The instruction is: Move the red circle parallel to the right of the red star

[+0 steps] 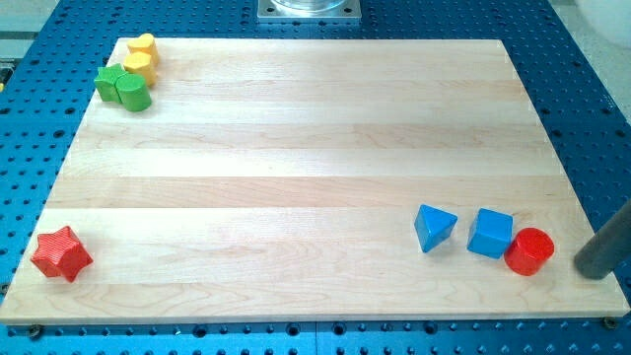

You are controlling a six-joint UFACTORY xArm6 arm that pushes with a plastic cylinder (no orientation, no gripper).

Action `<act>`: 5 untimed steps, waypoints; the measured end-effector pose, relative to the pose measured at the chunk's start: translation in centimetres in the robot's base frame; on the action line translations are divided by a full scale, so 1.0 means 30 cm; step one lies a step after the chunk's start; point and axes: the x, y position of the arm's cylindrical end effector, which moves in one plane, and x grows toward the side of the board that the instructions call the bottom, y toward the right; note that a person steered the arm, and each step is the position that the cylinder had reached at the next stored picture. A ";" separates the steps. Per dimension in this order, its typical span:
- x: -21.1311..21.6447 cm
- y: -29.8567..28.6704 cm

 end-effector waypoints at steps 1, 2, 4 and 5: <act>-0.004 -0.179; -0.094 -0.084; 0.014 -0.361; 0.050 -0.272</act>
